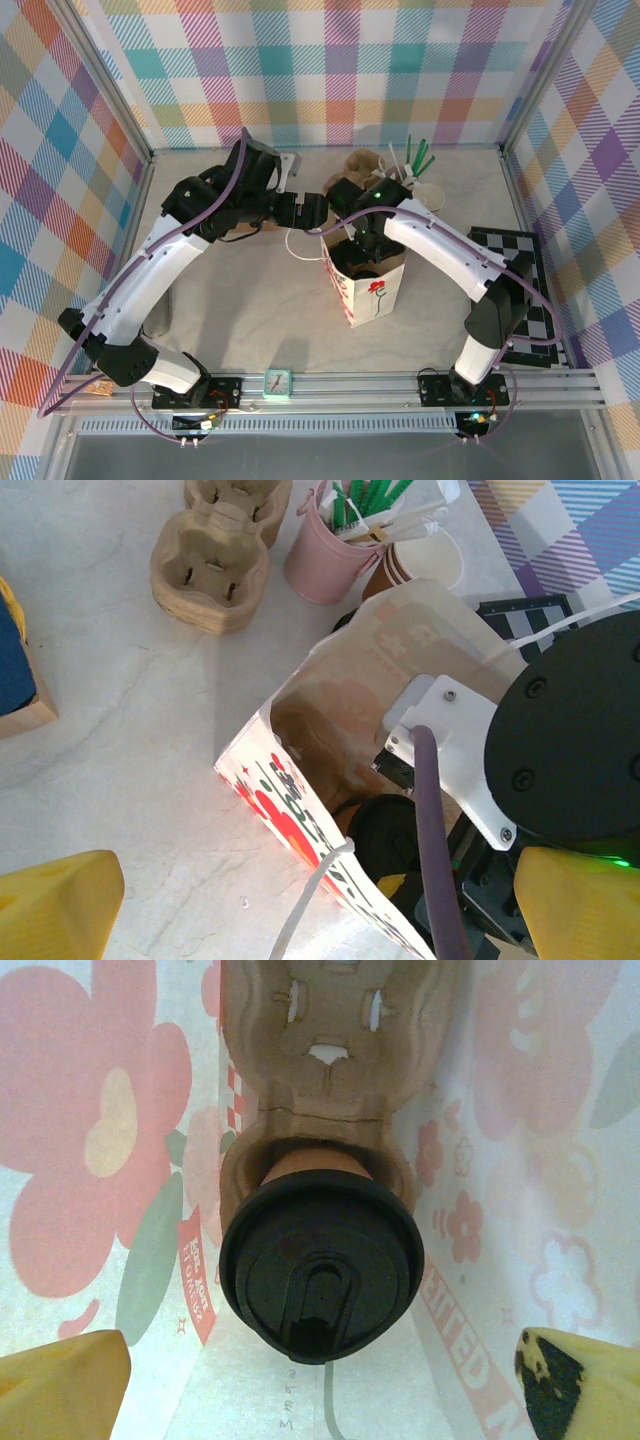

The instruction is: Pack the takeout coffee

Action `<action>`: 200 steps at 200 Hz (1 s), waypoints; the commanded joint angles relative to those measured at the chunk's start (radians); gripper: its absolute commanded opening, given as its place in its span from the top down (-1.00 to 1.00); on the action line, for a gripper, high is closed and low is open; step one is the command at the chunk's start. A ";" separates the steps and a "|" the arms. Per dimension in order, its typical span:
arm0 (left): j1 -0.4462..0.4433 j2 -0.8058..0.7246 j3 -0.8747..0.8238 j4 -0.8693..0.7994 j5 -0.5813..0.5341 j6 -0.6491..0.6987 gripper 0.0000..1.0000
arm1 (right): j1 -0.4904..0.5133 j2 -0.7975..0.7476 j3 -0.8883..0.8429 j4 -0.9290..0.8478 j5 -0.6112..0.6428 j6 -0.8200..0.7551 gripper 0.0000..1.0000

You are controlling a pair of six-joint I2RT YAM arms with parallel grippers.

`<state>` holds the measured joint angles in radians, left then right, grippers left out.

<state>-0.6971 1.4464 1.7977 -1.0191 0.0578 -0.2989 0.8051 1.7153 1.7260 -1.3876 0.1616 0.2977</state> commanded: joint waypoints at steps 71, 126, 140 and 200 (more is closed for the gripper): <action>0.005 -0.036 0.016 -0.029 -0.024 -0.002 -1.00 | 0.011 -0.060 0.091 -0.069 0.029 -0.007 -0.98; 0.006 -0.056 0.008 -0.022 -0.027 -0.006 -1.00 | 0.016 -0.066 0.144 -0.098 0.033 -0.011 -0.98; 0.005 -0.060 0.008 -0.024 -0.029 -0.006 -1.00 | 0.016 -0.065 0.158 -0.104 0.033 -0.015 -0.98; 0.005 -0.079 -0.001 -0.004 -0.030 -0.018 -1.00 | 0.019 -0.063 0.194 -0.122 0.027 -0.022 -0.98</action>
<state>-0.6971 1.3914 1.7977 -0.9901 0.0582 -0.3222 0.8196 1.7004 1.8717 -1.4879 0.1905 0.2852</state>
